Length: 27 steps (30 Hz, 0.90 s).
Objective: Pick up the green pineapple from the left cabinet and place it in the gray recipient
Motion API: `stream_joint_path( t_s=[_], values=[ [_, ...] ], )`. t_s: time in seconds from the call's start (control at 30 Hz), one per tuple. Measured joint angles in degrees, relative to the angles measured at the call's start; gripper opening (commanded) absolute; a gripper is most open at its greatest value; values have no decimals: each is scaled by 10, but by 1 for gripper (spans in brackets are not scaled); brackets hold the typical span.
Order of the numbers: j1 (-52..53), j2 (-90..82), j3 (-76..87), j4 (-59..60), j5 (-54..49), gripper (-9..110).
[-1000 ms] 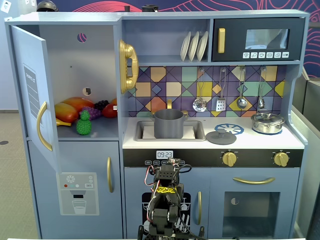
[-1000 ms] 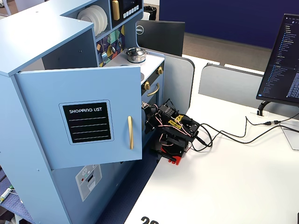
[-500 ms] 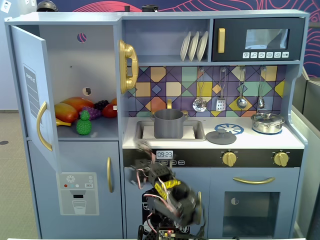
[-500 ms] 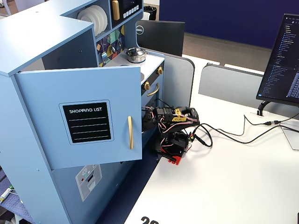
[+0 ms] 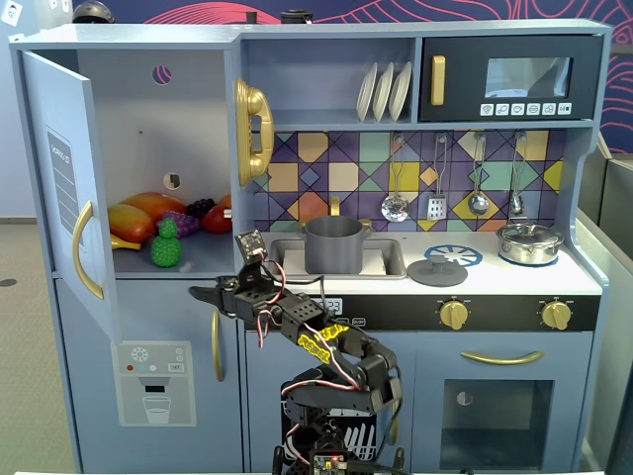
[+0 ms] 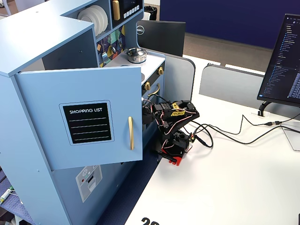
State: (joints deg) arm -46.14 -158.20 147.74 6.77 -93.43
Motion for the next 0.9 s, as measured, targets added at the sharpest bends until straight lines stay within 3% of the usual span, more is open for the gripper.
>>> stream_joint_path(
  t_s=[0.5,0.9],
  values=[
    [18,248,-138,-157,9,39],
    [18,400,-250,-201,9,44]
  ],
)
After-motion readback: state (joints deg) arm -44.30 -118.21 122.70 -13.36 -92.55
